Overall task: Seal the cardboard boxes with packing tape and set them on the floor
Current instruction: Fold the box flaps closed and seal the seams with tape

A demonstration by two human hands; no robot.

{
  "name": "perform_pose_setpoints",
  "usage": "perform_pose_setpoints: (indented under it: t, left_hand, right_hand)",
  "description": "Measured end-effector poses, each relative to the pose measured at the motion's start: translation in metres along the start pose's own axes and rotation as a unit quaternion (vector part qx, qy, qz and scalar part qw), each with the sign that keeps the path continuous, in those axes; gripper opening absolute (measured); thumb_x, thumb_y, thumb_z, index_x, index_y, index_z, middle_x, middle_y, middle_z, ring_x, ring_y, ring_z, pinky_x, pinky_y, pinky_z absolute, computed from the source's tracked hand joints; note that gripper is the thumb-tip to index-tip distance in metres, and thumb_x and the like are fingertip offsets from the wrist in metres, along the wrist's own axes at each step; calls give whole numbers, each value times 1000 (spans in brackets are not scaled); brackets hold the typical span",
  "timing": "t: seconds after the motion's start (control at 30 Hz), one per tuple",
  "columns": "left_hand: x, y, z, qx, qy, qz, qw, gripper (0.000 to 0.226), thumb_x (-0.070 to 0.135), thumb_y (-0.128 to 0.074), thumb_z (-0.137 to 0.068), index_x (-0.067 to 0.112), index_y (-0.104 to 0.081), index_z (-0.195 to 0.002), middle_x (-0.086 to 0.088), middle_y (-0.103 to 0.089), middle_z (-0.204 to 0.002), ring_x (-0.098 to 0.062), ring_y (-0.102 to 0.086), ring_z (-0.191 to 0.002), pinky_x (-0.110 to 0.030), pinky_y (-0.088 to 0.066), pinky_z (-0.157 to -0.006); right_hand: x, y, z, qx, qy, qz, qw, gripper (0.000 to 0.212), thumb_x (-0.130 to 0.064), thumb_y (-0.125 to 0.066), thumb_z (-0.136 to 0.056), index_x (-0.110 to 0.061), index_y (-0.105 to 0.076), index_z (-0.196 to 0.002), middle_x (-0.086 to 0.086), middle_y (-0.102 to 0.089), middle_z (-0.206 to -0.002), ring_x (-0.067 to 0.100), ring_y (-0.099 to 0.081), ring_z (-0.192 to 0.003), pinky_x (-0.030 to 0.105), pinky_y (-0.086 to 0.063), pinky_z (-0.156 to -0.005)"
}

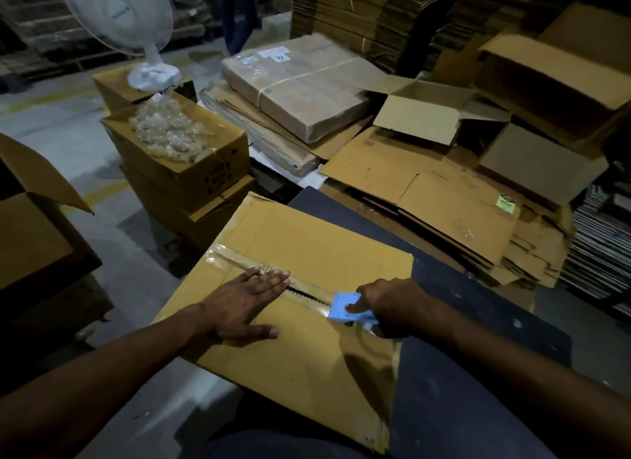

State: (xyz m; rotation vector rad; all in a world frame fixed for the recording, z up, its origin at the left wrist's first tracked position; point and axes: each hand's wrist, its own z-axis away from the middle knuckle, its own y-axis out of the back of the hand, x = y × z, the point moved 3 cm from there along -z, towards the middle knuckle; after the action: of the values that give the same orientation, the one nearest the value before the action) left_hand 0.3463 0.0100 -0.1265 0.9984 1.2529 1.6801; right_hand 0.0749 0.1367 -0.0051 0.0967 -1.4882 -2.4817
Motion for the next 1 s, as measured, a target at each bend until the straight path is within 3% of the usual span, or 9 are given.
perform_pose_setpoints:
  t: [0.13, 0.23, 0.3, 0.47, 0.6, 0.67, 0.77, 1.0]
  left_hand:
    - [35, 0, -17, 46, 29, -24, 998, 113, 92, -23, -90, 7, -17, -165, -12, -9, -172, -24, -7, -160, -51, 1, -127]
    - [83, -10, -45, 26, 8, -4, 1000, 116, 93, -19, -89, 6, -3, -165, -11, 6, -173, -24, 8, -160, -53, 6, -128]
    - [100, -14, -55, 24, 25, 17, 999, 116, 93, -16, -89, 8, 2, -165, -9, 11, -172, -21, 14, -159, -50, 6, -128]
    - [87, -14, -43, 46, 24, 24, 998, 105, 88, -20, -93, 16, 2, -166, -1, 9, -173, -14, 9, -160, -42, 0, -130]
    - [87, -14, -41, 46, 21, 19, 999, 105, 88, -19, -93, 16, 2, -166, 0, 9, -173, -11, 10, -159, -40, 0, -130]
    - [86, -15, -41, 44, 22, 19, 999, 104, 88, -19, -94, 17, 2, -166, 1, 10, -173, -9, 11, -159, -40, -1, -130]
    - [88, -14, -43, 44, 19, 21, 999, 105, 88, -20, -93, 15, -1, -167, 0, 8, -173, -11, 10, -159, -43, -3, -128]
    - [149, -1, -65, 10, 28, 10, 1000, 119, 95, -17, -86, 10, 8, -165, -4, 22, -170, -19, 19, -158, -55, 10, -125]
  right_hand:
    - [-3, 3, -11, -50, -44, -33, 997, 54, -39, -71, -88, -39, -55, -140, -2, -61, -134, 26, -63, -114, 36, -53, -88]
    - [1, 6, -15, -68, -42, -41, 996, 63, -46, -77, -79, -38, -57, -139, -3, -64, -130, 26, -63, -111, 36, -54, -84]
    - [0, 4, -18, -72, -51, -38, 995, 64, -38, -77, -81, -37, -56, -141, 0, -62, -133, 28, -63, -112, 35, -51, -79]
    - [-1, 4, -20, -69, -67, -38, 995, 59, -27, -71, -87, -36, -55, -143, 4, -57, -137, 30, -61, -115, 33, -40, -73]
    - [8, -4, -1, -98, -85, -51, 990, 61, -11, -75, -81, -28, -60, -137, 2, -60, -133, 26, -62, -112, 30, -45, -71]
    - [19, -13, 16, -91, -91, -35, 991, 50, -14, -83, -76, -25, -66, -122, 0, -67, -119, 22, -67, -101, 29, -52, -65]
    - [36, -28, 37, -79, -120, -27, 989, 45, -21, -86, -76, -27, -71, -118, -3, -72, -114, 18, -72, -95, 38, -62, -73]
    - [38, -27, 55, -85, -85, -60, 991, 64, -20, -83, -80, -31, -61, -138, 4, -62, -129, 27, -63, -111, 41, -56, -88]
